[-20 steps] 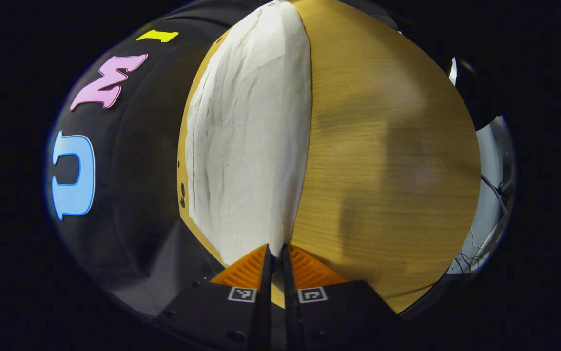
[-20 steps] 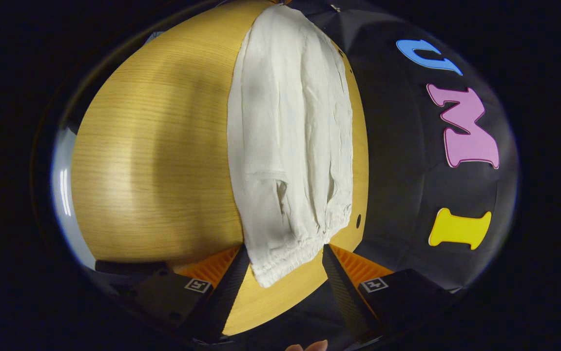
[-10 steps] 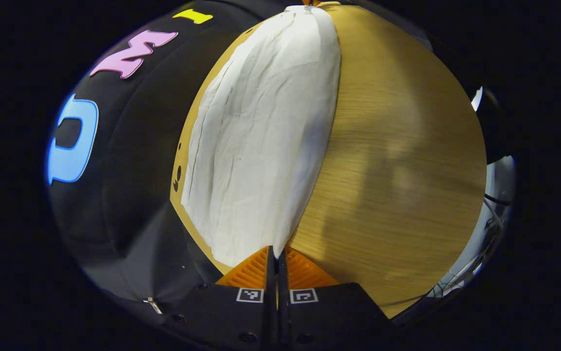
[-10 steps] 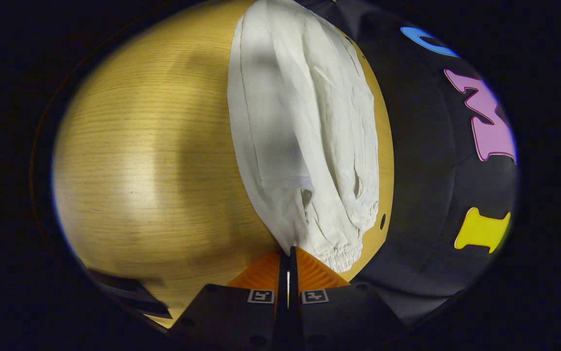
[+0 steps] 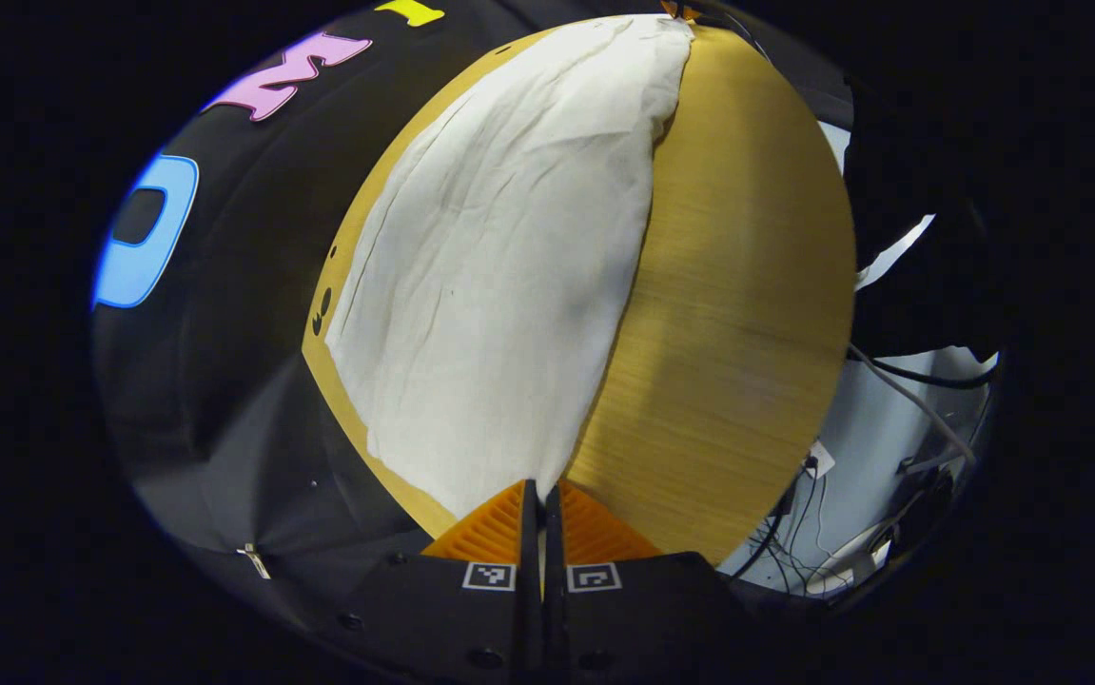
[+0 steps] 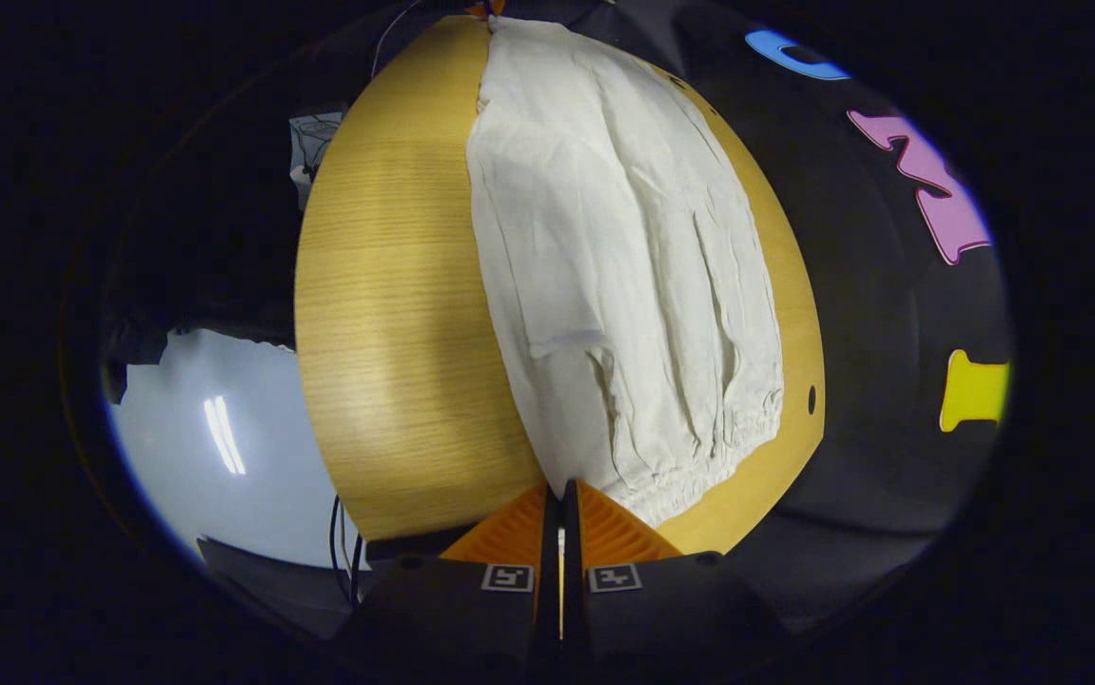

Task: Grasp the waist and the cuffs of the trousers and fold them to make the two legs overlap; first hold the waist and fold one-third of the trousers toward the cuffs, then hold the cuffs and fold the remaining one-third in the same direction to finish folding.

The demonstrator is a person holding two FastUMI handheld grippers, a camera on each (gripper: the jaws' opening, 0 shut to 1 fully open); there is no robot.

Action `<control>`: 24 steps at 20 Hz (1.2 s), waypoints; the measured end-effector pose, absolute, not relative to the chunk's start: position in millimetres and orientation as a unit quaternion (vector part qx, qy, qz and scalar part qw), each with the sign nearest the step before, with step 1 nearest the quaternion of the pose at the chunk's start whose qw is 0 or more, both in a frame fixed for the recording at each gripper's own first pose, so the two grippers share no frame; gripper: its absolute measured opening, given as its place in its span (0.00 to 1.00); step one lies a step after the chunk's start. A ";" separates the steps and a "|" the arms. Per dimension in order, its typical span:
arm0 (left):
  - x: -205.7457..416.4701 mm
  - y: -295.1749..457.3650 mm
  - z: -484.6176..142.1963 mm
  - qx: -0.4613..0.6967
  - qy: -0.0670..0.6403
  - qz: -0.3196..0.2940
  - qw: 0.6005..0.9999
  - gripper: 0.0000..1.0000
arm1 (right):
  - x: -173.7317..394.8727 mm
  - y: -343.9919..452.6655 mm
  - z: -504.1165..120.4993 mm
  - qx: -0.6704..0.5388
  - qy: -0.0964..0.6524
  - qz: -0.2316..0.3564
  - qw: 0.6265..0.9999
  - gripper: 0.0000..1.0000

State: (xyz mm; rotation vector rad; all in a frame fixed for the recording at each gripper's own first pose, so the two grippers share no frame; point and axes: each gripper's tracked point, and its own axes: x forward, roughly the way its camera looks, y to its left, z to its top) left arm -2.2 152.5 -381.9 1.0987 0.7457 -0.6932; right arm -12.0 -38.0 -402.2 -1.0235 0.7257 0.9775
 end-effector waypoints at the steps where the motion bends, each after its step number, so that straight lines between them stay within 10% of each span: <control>1: -8.3 154.0 -377.6 0.499 0.340 -0.313 0.733 0.05 | -13.2 -40.3 -398.2 -0.456 0.329 0.435 0.704 0.06; 14: -3.1 177.8 -394.3 0.596 0.309 -0.296 0.680 0.07 | -12.5 -35.2 -394.0 -0.460 0.331 0.424 0.707 0.06; 19: -6.7 177.4 -389.2 0.585 0.301 -0.310 0.686 0.54 | -11.2 -35.6 -394.9 -0.460 0.332 0.421 0.708 0.06; 24: 28.3 178.2 -393.6 0.621 0.275 -0.297 0.671 0.58 | -8.2 -37.4 -396.3 -0.462 0.330 0.418 0.709 0.06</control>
